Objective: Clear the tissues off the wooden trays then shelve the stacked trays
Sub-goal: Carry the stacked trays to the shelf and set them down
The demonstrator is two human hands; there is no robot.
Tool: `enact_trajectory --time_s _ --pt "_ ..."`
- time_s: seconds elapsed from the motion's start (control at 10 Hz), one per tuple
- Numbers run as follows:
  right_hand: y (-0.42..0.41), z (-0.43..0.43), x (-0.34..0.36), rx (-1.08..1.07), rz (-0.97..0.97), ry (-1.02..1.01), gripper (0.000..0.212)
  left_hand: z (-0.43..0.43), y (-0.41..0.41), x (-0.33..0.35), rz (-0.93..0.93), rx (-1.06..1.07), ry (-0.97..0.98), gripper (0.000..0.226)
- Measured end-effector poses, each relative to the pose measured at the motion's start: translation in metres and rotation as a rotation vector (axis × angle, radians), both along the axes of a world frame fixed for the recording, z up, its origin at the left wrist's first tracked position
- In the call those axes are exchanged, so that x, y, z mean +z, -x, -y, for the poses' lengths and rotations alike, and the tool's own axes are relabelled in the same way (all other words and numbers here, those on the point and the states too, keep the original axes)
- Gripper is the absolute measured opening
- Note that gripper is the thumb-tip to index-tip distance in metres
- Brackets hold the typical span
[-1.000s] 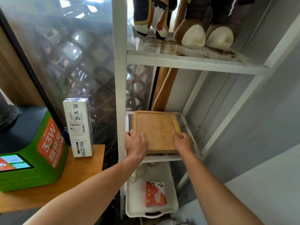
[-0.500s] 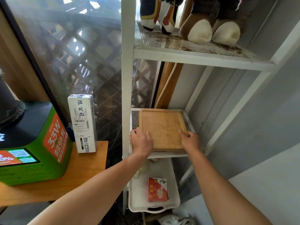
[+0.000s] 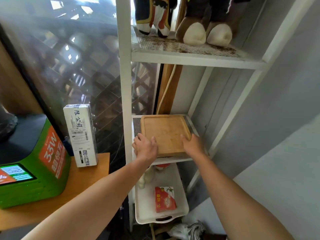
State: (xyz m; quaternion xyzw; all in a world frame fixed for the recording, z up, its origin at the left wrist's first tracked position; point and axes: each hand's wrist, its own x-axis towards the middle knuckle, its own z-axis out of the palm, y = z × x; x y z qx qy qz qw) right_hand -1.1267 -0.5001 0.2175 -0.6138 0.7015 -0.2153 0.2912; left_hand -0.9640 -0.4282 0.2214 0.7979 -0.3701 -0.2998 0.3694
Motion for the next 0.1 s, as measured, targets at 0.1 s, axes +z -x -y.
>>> enact_trajectory --time_s 0.1 --pt "0.0003 -0.0180 0.0066 0.014 -0.143 0.054 0.062 -0.0058 0.0033 0.0053 -0.064 -0.076 0.004 0.070"
